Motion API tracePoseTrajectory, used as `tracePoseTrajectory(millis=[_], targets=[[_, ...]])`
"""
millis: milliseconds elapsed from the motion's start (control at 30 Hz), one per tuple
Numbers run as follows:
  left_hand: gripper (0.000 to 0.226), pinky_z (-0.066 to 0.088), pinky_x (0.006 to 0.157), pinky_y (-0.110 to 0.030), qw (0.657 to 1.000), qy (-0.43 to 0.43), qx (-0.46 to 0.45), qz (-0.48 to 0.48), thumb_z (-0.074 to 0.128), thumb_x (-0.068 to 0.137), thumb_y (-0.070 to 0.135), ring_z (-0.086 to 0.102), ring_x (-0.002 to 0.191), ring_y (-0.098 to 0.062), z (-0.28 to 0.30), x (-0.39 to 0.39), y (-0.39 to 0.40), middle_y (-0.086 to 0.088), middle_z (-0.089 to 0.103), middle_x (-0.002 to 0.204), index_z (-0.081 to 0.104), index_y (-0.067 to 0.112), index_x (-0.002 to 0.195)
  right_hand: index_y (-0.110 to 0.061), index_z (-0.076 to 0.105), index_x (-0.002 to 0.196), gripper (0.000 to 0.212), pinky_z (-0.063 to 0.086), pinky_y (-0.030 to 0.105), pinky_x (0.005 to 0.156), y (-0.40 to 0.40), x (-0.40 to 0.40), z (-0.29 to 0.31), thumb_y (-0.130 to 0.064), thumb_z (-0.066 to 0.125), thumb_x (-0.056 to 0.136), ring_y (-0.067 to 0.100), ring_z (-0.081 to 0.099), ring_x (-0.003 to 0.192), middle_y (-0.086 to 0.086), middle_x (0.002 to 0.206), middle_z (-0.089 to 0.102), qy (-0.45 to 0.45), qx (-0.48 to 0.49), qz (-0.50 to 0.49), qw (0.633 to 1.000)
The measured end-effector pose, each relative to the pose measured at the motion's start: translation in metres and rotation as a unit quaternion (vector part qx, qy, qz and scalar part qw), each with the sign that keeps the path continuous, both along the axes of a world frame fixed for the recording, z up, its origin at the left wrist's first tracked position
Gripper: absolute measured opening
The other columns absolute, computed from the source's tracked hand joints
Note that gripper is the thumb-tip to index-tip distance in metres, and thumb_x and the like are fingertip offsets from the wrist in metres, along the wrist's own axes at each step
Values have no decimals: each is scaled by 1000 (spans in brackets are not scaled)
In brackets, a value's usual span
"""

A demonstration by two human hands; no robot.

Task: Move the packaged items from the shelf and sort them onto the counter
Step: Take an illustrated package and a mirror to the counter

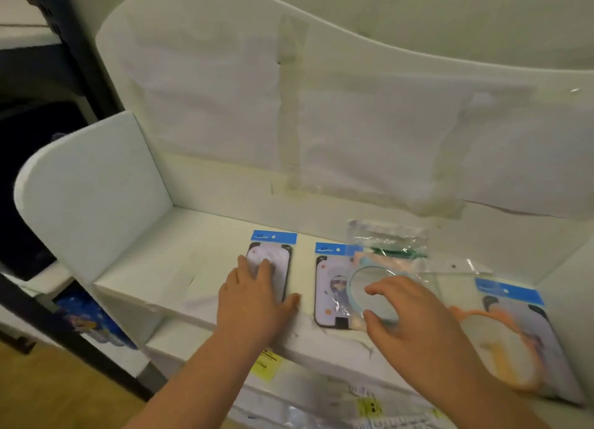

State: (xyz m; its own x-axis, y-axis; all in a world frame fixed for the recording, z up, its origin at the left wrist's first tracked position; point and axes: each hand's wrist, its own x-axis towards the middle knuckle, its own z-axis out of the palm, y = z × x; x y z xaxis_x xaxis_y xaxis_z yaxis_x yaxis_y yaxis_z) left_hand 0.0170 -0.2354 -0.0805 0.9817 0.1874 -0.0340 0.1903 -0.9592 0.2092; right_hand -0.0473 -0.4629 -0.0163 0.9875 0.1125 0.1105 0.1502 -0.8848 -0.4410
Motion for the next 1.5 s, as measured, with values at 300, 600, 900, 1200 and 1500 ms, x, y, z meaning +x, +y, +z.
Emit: tracePoseTrajectory(millis=[300, 600, 900, 1200, 1500], targets=[[91, 44, 90, -33, 985, 4, -169, -40, 72, 65, 66, 54, 112, -26, 3, 31, 44, -3, 49, 122, 37, 30, 141, -32, 60, 112, 25, 35, 7, 79, 35, 14, -20, -32, 61, 87, 2, 54, 93, -20, 103, 51, 17, -56, -52, 997], [32, 47, 67, -28, 916, -40, -399, 12, 73, 85, 33, 63, 85, -15, 16, 36, 64, 10, 63, 91, 56, 26, 111, -23, 55, 131, 56, 40, 29, 101, 37, 32, -38, -60, 46, 90, 19, 51, 120, -2, 129, 58, 18, -175, -77, 981], [5, 59, 78, -53, 837, -75, -540, 47, 64, 92, 33, 70, 85, -24, 26, 12, 73, 1, 72, 88, 64, 30, 89, -20, -1, 157, 103, -2, 38, 118, 36, 45, -58, -84, -7, 76, 30, -1, 153, 11, 166, -1, 87, -243, -47, 965], [8, 62, 72, -48, 785, -21, -615, 65, 62, 95, 25, 75, 82, -22, 40, -5, 78, -2, 77, 89, 66, 19, 95, -11, 7, 157, 84, 13, 37, 124, 36, 45, -61, -46, 25, 83, 23, 5, 153, 6, 166, 8, 70, -213, -88, 970], [7, 56, 60, -36, 747, -16, -662, 54, 61, 96, 21, 75, 73, -18, 51, -11, 71, -1, 77, 84, 66, 16, 95, -21, 39, 148, 49, 33, 21, 105, 36, 33, -33, -23, 46, 100, 14, 53, 125, -1, 144, 53, -20, -77, -145, 986]])
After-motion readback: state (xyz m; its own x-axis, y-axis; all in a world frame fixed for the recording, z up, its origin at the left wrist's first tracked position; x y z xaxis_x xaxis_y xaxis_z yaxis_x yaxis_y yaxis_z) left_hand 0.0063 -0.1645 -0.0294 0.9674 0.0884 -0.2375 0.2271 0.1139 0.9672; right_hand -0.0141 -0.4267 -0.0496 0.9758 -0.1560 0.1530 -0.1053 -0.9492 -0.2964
